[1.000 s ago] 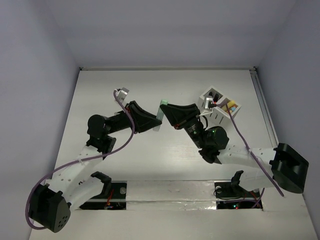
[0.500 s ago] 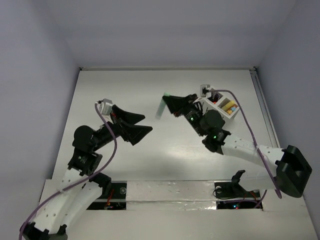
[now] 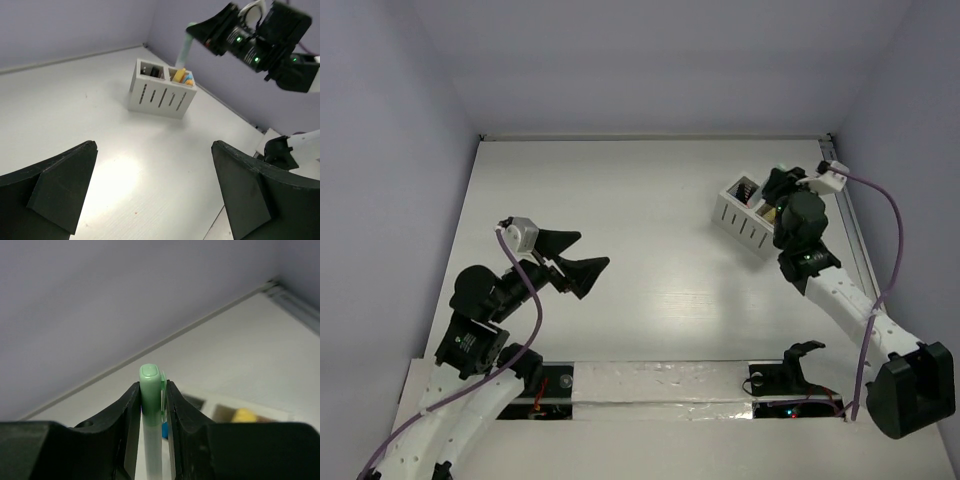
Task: Sort the stationery into containers
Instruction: Place the pen in the storage box.
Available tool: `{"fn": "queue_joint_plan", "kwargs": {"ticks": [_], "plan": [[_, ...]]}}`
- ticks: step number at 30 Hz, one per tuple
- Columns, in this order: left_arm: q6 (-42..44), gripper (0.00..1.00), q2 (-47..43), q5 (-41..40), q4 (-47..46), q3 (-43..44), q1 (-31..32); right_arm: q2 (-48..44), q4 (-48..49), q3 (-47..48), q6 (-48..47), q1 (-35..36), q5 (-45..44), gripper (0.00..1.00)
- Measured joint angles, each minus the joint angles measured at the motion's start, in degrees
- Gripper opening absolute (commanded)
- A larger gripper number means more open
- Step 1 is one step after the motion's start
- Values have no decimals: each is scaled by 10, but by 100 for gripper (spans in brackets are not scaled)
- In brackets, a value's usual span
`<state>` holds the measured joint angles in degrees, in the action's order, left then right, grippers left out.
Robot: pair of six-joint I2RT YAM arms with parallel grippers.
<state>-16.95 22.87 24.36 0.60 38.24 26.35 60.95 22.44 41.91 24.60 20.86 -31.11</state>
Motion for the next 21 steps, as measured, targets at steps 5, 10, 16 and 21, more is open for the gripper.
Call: {"fn": "queue_joint_plan", "kwargs": {"ticks": [5, 10, 16, 21], "plan": [[17, 99, 5, -24, 30, 0, 15, 7, -15, -2, -24, -74, -26, 0], [25, 99, 1, -42, 41, 0, 21, 56, -15, -2, -49, -92, -33, 0], [30, 99, 0, -52, 48, 0, 22, 93, -14, -2, -79, -92, -32, 0], [30, 99, 0, -54, 49, 0, 22, 99, -7, -5, -84, -92, -25, 29]]}}
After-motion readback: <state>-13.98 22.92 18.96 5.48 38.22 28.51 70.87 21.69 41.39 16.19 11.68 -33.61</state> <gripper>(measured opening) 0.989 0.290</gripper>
